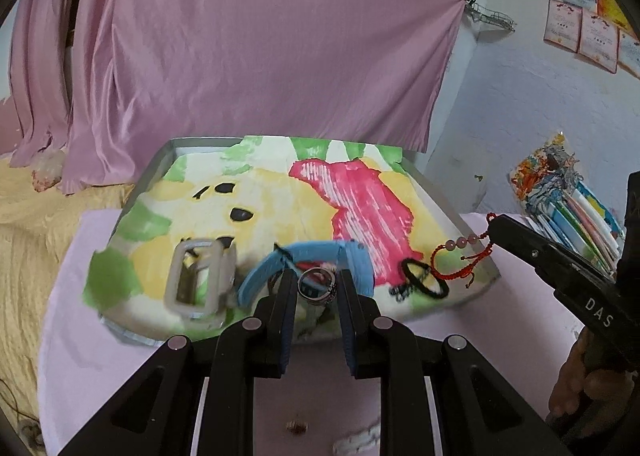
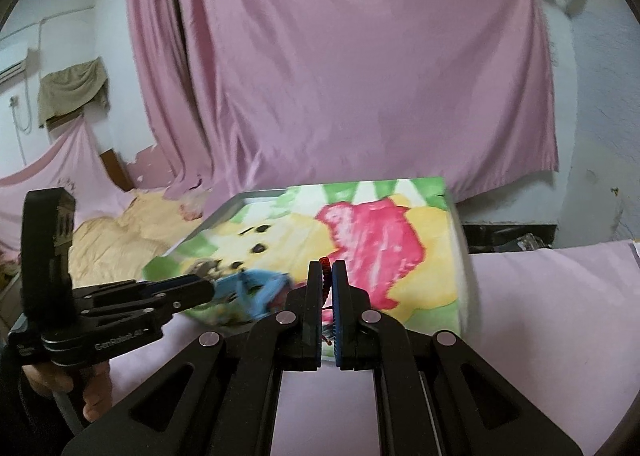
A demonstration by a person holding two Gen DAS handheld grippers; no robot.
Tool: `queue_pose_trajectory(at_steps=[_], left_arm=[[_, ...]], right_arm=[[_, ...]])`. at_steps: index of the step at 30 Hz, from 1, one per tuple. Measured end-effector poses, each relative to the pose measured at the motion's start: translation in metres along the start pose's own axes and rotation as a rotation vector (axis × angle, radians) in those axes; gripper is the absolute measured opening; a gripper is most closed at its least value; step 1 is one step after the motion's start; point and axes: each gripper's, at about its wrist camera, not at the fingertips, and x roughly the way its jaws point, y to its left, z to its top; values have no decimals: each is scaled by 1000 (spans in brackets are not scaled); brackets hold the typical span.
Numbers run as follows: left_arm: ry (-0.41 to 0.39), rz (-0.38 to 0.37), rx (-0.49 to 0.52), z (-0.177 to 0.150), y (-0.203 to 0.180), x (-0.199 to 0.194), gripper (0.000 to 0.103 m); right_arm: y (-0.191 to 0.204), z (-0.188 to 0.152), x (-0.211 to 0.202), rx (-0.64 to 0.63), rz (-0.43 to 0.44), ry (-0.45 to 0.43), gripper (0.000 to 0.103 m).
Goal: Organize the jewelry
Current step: 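Carry the silver ring and red bracelet into the tray with both tools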
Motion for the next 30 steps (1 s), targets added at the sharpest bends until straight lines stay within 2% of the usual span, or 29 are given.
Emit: queue_pose_trajectory(at_steps=[7, 11, 23, 25, 26, 27, 28, 29, 30], left_arm=[[49, 70, -24, 11, 4, 28, 19], [74, 104, -1, 12, 4, 39, 19], [88, 97, 9, 10, 3, 44, 19], [93, 96, 9, 10, 3, 44, 20], [95, 95, 8, 10, 4, 44, 20], [94, 92, 7, 10, 4, 43, 25], [92, 88, 5, 10, 4, 42, 34], [88, 80, 2, 9, 4, 41, 38], [80, 66, -2, 9, 4, 39, 48]], right_arm=[[-16, -3, 24, 42, 7, 41, 5], [-20, -11, 38, 64, 16, 91, 5], [-26, -23, 55, 91, -17, 177, 6], [-27, -23, 54, 95, -23, 179, 11], [-27, -24, 53, 97, -27, 177, 19], [-28, -24, 52, 99, -30, 173, 32], [-29, -24, 51, 102, -31, 170, 38], [-29, -24, 48, 105, -32, 160, 43], [-28, -24, 46, 103, -36, 151, 43]])
